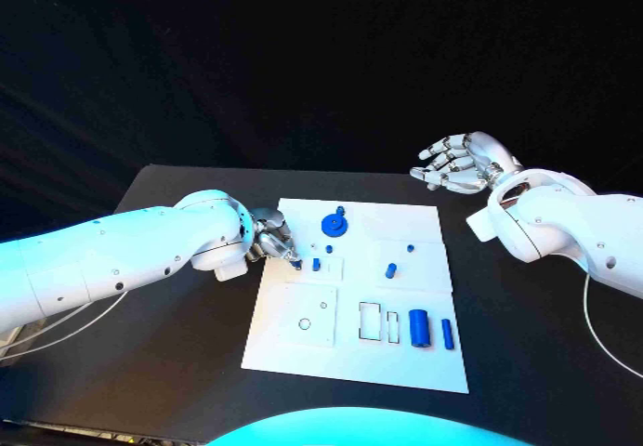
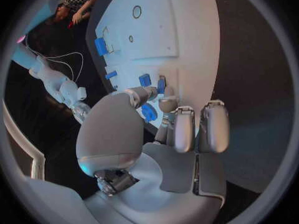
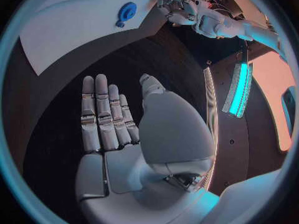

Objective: Assemble the parts on the task board

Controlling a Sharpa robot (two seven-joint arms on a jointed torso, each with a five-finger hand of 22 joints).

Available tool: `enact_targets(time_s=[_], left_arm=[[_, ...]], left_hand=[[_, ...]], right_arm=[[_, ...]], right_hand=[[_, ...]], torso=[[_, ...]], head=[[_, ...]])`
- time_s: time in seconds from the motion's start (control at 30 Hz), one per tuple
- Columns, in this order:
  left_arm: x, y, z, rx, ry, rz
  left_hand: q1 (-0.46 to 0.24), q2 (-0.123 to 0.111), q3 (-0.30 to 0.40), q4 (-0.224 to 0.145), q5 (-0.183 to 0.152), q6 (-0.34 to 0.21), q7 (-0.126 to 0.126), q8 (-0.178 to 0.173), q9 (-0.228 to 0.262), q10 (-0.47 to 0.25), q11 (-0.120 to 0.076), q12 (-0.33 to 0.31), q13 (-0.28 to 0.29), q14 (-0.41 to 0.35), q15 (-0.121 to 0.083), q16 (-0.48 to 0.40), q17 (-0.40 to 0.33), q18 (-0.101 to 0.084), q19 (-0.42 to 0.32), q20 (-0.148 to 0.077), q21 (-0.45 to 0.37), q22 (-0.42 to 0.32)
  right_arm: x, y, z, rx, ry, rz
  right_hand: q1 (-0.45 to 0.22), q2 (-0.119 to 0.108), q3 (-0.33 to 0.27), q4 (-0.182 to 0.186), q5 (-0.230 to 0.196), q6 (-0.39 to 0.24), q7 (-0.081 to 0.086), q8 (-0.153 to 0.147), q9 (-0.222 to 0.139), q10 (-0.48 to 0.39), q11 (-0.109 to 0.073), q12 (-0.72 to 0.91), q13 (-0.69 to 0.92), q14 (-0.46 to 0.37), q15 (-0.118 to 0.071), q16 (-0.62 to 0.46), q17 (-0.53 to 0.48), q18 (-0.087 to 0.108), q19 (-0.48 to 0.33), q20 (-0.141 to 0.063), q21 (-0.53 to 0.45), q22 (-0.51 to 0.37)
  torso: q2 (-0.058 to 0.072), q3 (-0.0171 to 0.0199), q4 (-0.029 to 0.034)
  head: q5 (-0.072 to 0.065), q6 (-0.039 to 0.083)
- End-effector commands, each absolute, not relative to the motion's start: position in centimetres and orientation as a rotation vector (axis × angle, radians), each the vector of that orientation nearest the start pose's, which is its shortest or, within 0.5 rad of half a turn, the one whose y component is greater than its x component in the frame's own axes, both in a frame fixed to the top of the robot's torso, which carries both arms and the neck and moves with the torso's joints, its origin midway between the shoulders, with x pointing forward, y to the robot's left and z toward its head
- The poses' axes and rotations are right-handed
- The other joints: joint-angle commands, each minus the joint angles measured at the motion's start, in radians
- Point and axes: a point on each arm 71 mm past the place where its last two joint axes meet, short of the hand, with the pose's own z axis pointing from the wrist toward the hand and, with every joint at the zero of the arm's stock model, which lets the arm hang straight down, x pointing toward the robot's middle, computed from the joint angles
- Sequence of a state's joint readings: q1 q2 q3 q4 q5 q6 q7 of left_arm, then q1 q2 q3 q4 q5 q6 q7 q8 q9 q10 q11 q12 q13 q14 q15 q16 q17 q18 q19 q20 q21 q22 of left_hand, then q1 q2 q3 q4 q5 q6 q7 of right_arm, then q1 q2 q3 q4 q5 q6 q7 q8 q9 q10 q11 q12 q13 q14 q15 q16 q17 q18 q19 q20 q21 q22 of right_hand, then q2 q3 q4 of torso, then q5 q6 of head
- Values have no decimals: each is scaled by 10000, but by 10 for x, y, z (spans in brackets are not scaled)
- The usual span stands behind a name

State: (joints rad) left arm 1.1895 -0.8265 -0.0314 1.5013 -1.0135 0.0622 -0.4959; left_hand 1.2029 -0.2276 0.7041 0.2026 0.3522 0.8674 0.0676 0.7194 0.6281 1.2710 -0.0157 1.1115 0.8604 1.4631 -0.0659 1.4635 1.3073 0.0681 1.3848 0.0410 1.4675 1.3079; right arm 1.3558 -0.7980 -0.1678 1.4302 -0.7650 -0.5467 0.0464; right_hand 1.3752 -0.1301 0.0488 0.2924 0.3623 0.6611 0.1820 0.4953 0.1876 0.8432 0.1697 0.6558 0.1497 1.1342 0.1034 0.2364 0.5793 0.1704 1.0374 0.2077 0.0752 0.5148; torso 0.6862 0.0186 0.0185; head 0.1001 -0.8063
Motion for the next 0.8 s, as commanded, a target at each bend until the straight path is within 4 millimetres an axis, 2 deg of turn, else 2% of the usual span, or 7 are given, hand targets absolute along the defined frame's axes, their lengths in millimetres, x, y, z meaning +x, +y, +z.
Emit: enact_targets(time_s=[0.03, 0.8], left_arm=[[477, 213, -229, -2529, 23191, -4643], [475, 208, -231, -2322, 23374, -4703]], left_hand=[[-30, 68, 1642, -1666, 54, 134, -37, 24, 796, 78, 13, 48, 8, 607, -66, 33, 675, -103, 79, 8, 36, 149], [-51, 58, 1644, -1684, 84, 148, -42, 23, 807, 84, 10, 47, 16, 610, -70, 41, 688, -100, 70, 5, 32, 139]], right_arm=[[519, -220, -151, 4384, 15230, 8982], [519, -219, -151, 4328, 15251, 9015]], right_hand=[[32, 99, 49, -33, 50, -41, 596, 38, -15, -56, -7, 60, -13, -17, 28, -65, -9, 112, 13, 62, -38, -16], [41, 106, 60, -33, 61, -29, 591, 56, -17, -45, -12, 70, -34, 1, 24, -76, -11, 114, 23, 60, -35, -37]], torso=[[0, 1, 1], [0, 2, -2]], head=[[0, -6], [0, -34]])
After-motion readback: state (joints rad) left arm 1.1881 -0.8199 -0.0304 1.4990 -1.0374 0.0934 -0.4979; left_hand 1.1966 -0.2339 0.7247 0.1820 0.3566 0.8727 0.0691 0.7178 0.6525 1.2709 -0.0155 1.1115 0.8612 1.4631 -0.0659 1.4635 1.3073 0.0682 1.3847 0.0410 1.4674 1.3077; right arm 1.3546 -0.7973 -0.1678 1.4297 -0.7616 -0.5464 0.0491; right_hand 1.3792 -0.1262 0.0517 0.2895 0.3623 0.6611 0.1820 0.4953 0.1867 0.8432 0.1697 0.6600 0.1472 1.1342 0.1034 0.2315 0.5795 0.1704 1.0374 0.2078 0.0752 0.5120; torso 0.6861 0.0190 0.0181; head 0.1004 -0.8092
